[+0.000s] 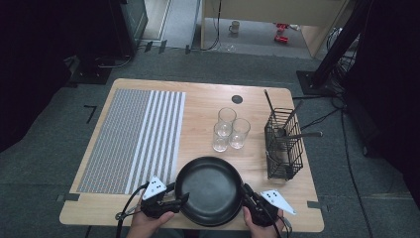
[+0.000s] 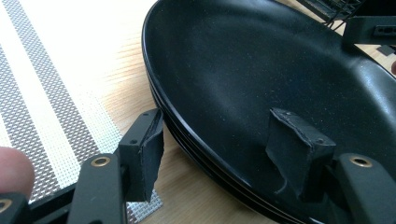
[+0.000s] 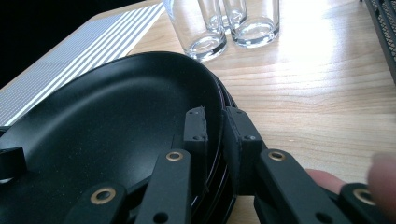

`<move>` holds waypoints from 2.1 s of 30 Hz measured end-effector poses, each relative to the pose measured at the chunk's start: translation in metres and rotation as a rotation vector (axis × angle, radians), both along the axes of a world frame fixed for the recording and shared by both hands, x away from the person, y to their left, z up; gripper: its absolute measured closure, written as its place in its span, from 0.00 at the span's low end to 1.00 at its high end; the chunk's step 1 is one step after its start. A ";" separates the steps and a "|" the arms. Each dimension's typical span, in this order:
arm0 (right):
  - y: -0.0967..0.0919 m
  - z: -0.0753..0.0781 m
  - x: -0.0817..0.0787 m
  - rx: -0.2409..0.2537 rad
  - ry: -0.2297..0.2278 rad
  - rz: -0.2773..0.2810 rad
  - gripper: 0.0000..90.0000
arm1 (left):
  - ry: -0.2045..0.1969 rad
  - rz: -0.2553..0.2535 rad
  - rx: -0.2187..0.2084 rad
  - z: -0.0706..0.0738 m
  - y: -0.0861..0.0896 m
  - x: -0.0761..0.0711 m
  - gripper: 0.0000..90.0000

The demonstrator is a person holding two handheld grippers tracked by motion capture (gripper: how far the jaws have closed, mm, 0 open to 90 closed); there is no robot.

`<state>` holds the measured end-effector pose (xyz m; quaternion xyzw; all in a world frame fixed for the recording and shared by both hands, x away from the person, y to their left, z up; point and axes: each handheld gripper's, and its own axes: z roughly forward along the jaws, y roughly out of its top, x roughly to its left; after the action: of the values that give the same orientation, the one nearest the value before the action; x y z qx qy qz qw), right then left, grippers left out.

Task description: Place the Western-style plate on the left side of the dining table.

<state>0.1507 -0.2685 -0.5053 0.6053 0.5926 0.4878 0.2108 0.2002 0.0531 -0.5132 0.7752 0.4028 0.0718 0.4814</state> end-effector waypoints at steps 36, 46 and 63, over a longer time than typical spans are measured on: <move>0.005 -0.003 0.000 0.000 0.003 -0.004 0.88 | 0.027 -0.002 -0.008 0.000 0.001 0.003 0.41; 0.001 -0.004 0.002 0.061 0.016 0.020 0.84 | 0.019 0.003 -0.009 0.000 0.001 0.002 0.40; 0.007 -0.003 0.001 0.042 0.023 0.023 0.86 | 0.044 0.008 -0.037 0.000 0.005 0.005 0.42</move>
<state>0.1517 -0.2620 -0.5085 0.6085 0.5912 0.4957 0.1857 0.2048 0.0586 -0.5130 0.7660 0.4175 0.0491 0.4863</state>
